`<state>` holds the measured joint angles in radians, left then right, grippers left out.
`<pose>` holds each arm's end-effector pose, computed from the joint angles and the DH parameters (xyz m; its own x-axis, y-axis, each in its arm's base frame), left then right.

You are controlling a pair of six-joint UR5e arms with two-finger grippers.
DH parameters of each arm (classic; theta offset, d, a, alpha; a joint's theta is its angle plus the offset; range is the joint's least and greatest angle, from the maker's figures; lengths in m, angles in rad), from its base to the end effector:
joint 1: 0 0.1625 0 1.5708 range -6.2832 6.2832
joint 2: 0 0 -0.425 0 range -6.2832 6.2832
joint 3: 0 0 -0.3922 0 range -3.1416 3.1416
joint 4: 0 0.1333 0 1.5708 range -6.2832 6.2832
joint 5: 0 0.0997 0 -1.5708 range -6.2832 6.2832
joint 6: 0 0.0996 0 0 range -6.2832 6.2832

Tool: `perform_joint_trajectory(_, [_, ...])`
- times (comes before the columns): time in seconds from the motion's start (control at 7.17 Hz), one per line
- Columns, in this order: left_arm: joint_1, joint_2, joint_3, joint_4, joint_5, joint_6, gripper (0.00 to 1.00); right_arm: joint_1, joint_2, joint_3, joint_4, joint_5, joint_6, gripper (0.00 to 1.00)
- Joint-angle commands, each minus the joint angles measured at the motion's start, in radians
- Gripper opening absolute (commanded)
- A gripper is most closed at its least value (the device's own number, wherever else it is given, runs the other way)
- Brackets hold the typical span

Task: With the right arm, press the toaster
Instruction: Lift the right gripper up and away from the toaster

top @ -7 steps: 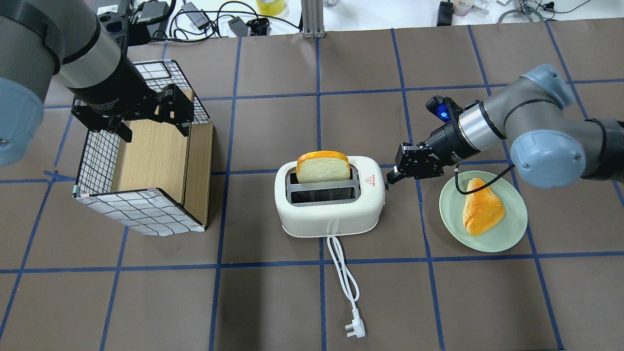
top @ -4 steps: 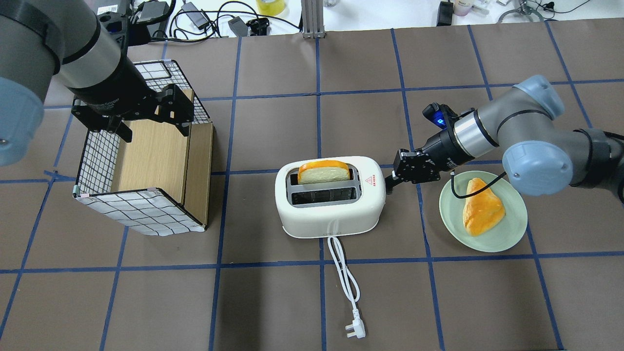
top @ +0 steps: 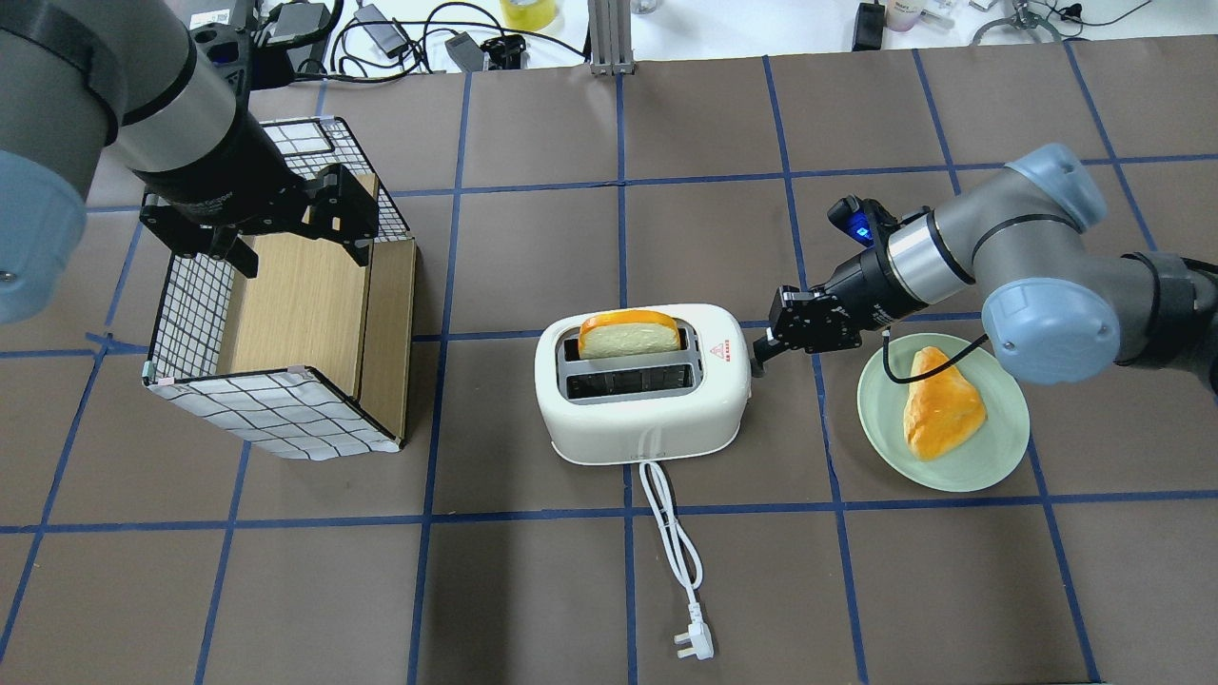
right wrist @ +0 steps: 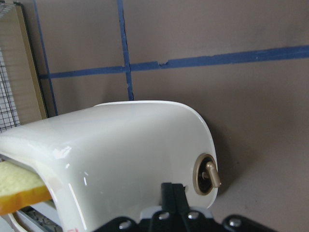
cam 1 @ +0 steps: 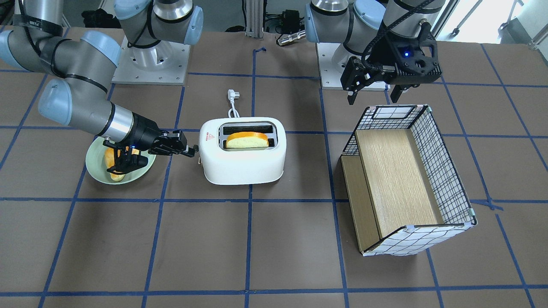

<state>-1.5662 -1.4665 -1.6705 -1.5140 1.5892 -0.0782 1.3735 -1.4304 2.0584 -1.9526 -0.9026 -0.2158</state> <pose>-0.1294 -0.4542 0.4937 -0.9964 -0.0837 -0.0135 -0.0827 0.9946 -0.0626 0.1021 -0.4839 0.2528 -0.7637 0.0913 -0.6391 0.0272 0.9936 0.1094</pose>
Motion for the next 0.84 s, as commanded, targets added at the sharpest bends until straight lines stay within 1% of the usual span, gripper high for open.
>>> perform_joint_trajectory(0.0, [0.0,0.0,0.0,0.0,0.0,0.0,1.0,0.004,-0.06,-0.073,0.079,-0.039,0.084,0.0])
perform_joint_trajectory(0.14, [0.0,0.0,0.0,0.0,0.0,0.0,1.0,0.004,-0.092,-0.14,0.189,-0.077,0.09,0.0])
perform_joint_trajectory(0.28, [0.0,0.0,0.0,0.0,0.0,0.0,1.0,0.006,-0.106,-0.226,0.28,-0.17,0.114,0.0])
perform_joint_trajectory(0.42, [0.0,0.0,0.0,0.0,-0.002,0.0,1.0,0.007,-0.11,-0.335,0.381,-0.255,0.131,0.0])
perform_joint_trajectory(0.56, [0.0,0.0,0.0,0.0,0.0,0.0,1.0,0.012,-0.11,-0.448,0.465,-0.368,0.16,0.0])
perform_joint_trajectory(0.7, [0.001,0.0,0.0,0.0,0.0,0.0,1.0,0.042,-0.11,-0.545,0.519,-0.474,0.188,0.0])
